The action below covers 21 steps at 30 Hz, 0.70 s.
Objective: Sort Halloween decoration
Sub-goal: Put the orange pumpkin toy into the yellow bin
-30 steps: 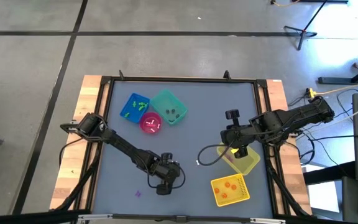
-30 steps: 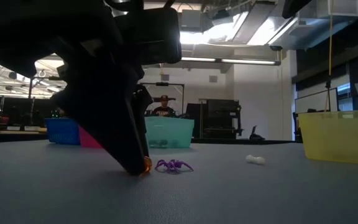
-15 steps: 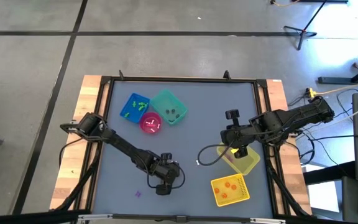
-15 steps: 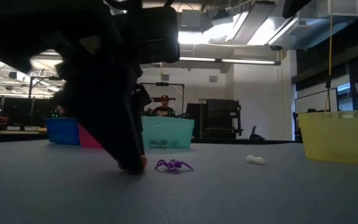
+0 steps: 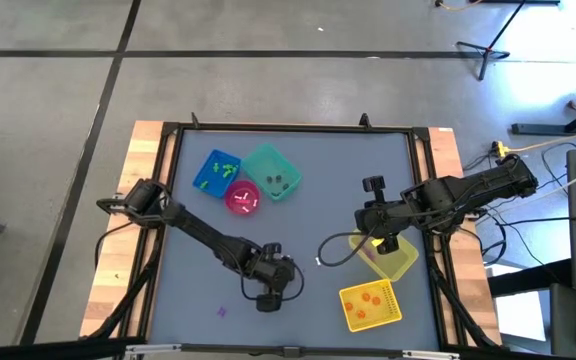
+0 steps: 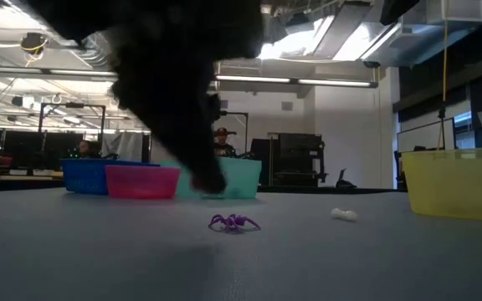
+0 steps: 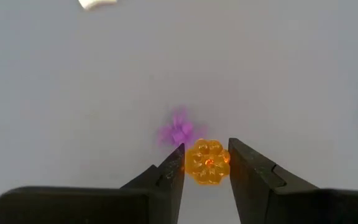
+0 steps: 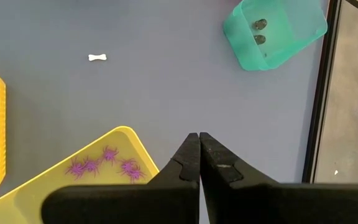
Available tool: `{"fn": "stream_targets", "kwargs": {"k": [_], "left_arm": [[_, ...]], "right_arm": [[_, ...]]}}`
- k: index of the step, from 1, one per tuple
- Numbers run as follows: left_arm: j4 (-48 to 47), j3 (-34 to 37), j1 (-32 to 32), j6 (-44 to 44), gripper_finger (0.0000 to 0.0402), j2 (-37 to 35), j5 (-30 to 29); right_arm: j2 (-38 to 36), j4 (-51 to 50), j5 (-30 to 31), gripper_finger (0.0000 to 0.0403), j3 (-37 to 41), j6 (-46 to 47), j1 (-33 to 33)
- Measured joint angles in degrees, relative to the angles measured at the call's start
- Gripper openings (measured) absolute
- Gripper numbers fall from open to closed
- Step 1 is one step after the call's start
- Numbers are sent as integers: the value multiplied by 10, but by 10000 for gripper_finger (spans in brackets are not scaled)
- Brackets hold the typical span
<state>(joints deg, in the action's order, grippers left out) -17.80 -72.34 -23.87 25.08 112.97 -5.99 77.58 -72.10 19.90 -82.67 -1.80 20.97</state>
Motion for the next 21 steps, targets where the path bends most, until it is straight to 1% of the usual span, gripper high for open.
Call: {"fn": "stream_targets", "kwargs": {"k": [4,8,12,15,18,21], "left_arm": [[-40,-42,15,-5,92,-1,-1],[-74,-86,38,-55,92,-1,-12],[-78,-121,60,-110,92,-1,-31],[-78,-143,75,-146,92,-2,-49],[-78,-161,88,-167,92,-2,-67],[-77,-170,98,-181,92,-2,-82]], "right_arm": [[0,0,0,1,0,0,0],[0,0,0,1,0,0,0],[0,-1,0,1,0,0,0],[-1,-37,-2,1,0,2,0],[-12,-104,-10,1,1,53,0],[-54,-85,7,1,42,96,1]]}}
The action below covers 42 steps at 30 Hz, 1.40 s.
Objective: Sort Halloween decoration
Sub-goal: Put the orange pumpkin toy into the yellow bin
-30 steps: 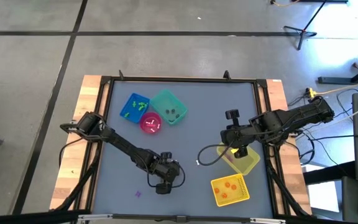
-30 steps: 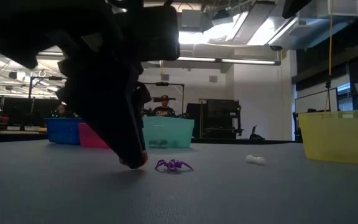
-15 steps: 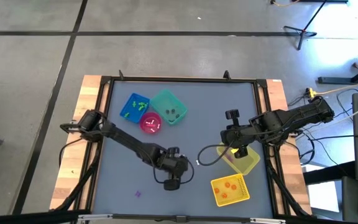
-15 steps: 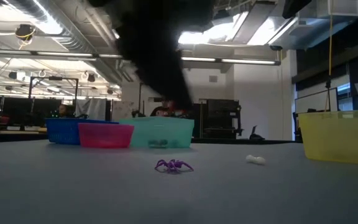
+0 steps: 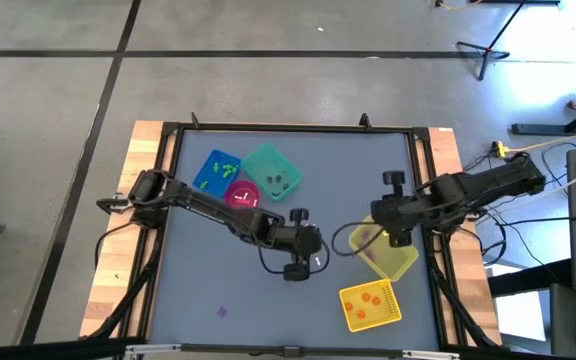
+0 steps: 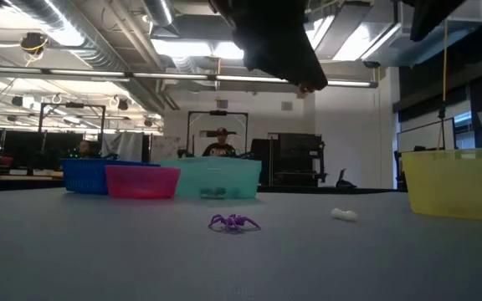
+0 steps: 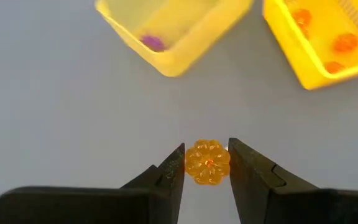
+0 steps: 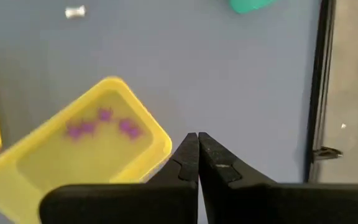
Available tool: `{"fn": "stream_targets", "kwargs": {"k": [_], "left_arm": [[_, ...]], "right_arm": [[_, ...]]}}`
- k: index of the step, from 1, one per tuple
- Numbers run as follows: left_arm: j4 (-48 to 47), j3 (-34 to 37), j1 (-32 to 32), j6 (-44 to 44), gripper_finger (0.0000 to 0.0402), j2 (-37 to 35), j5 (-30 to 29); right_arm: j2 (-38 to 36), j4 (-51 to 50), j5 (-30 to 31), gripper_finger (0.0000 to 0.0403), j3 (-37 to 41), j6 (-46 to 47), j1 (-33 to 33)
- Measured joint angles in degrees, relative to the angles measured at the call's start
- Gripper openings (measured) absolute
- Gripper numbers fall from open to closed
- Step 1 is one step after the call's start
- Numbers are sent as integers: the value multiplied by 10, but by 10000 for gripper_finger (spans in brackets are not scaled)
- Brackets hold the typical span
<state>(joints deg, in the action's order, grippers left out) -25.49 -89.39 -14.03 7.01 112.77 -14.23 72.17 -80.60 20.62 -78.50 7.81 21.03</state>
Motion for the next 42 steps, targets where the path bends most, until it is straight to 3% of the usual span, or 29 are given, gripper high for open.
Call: {"fn": "stream_targets", "kwargs": {"k": [5,9,16,21,25,32,36,42], "left_arm": [[22,0,12,-1,92,0,-24],[47,0,18,-1,92,0,-43],[103,-1,19,-2,92,0,-71],[117,-1,20,-8,92,0,-92],[121,-1,20,-35,92,0,-93],[127,-1,20,-47,92,0,-93],[128,-1,20,-47,92,0,-93],[128,-1,20,-47,92,0,-93]], "right_arm": [[-123,143,-8,1,146,24,-1],[-213,318,-6,1,268,68,-1],[-260,596,0,1,404,190,-1],[-237,645,2,34,420,253,-1],[-220,646,-1,103,420,289,-1],[-185,649,-6,206,420,469,-1],[-156,690,-23,228,420,503,-1],[-120,766,-28,226,420,503,-1]]}}
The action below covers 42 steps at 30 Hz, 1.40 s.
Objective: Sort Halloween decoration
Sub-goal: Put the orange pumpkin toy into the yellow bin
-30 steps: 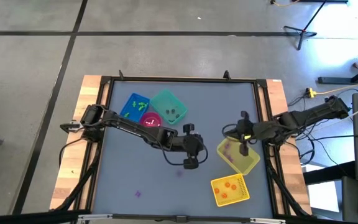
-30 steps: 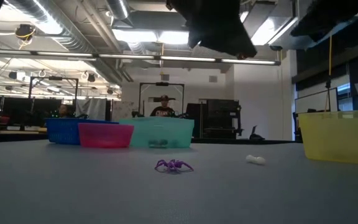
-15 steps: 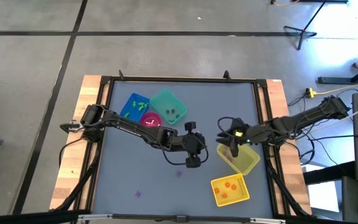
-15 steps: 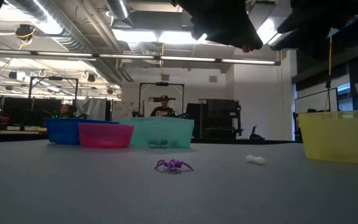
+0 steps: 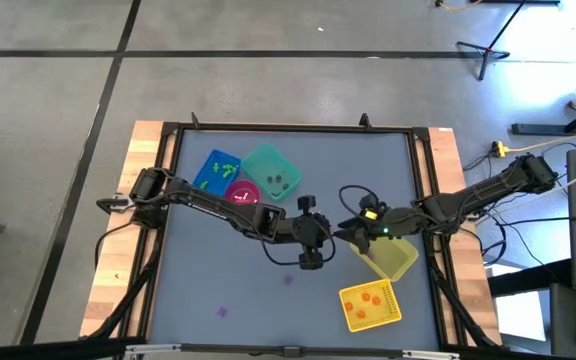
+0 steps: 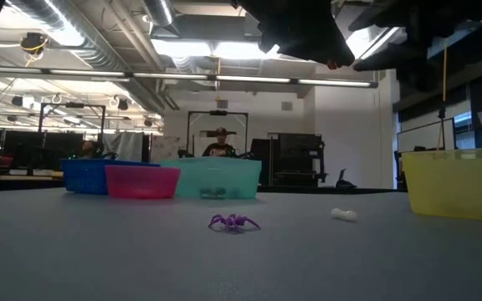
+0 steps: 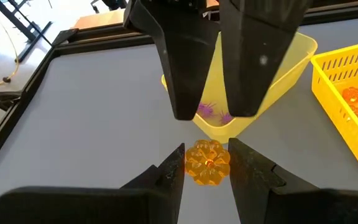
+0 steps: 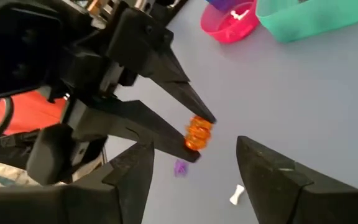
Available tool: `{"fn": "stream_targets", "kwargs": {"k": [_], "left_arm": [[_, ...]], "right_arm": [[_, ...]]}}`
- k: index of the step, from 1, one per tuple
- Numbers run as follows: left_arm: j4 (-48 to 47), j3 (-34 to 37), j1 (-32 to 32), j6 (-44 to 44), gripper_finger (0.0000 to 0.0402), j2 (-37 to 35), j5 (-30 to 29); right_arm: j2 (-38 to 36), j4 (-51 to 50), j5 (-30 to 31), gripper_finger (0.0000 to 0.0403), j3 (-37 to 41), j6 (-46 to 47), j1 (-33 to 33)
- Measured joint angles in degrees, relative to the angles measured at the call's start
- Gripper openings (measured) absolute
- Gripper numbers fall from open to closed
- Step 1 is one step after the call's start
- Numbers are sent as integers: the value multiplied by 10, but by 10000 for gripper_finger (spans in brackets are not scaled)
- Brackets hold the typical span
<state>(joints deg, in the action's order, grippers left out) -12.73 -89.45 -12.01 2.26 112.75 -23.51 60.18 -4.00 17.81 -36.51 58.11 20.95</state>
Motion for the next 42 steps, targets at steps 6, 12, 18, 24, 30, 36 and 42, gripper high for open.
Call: {"fn": "stream_targets", "kwargs": {"k": [6,12,18,24,30,36,42], "left_arm": [[0,0,0,0,92,0,0],[23,0,0,0,92,0,1],[57,0,0,-22,92,0,5],[72,0,-2,-29,92,0,7],[73,0,-2,-29,92,0,7],[73,0,-2,-30,92,0,7],[73,0,-1,-30,92,0,6]], "right_arm": [[15,12,11,225,0,1,0],[16,12,15,225,0,3,0],[16,15,16,225,0,19,0],[16,15,16,225,0,53,0],[16,14,7,225,0,75,0],[16,14,6,224,0,83,0],[16,16,6,179,-1,83,0]]}}
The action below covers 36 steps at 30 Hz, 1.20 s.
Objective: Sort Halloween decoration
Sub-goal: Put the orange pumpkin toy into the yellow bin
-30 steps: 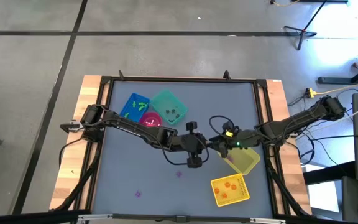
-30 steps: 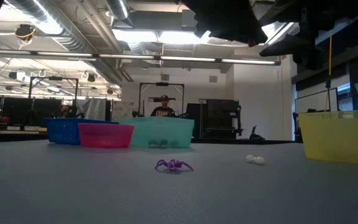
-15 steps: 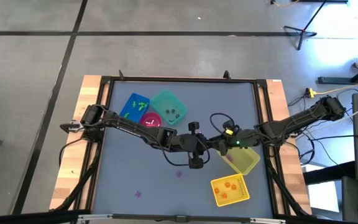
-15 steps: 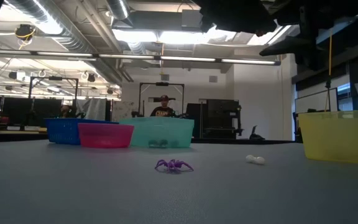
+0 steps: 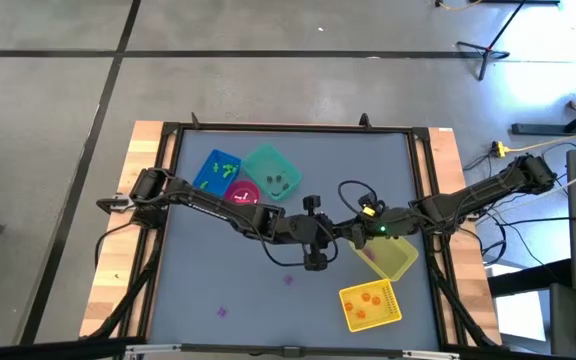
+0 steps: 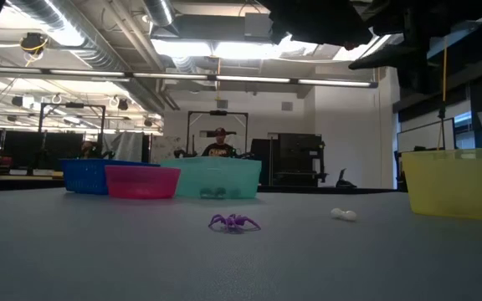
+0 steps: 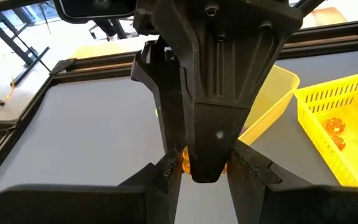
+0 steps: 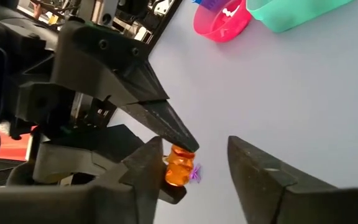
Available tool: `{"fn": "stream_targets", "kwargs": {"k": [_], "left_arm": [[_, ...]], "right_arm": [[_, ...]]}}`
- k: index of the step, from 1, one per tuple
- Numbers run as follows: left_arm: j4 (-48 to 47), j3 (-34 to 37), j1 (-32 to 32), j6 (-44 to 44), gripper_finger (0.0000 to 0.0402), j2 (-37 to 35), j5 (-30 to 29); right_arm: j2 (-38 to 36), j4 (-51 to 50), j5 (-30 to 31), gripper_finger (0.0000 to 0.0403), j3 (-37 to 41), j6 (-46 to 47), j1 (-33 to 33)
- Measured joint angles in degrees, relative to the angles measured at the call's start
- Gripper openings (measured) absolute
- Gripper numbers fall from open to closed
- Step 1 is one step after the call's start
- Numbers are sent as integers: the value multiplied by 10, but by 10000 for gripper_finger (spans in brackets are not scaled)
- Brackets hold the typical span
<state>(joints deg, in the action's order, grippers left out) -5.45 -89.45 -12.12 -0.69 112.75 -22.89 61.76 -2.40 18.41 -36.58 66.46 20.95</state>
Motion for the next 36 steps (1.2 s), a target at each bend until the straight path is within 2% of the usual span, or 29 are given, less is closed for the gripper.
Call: {"fn": "stream_targets", "kwargs": {"k": [7,14,30,36], "left_arm": [[-1,0,0,0,92,0,-2],[-2,0,1,0,92,0,-5],[-1,0,3,0,92,0,-10],[6,0,4,1,126,0,1]], "right_arm": [[0,3,0,110,-1,0,0],[0,15,0,72,0,-7,0],[0,21,0,63,1,-10,0],[0,24,0,62,1,-23,0]]}}
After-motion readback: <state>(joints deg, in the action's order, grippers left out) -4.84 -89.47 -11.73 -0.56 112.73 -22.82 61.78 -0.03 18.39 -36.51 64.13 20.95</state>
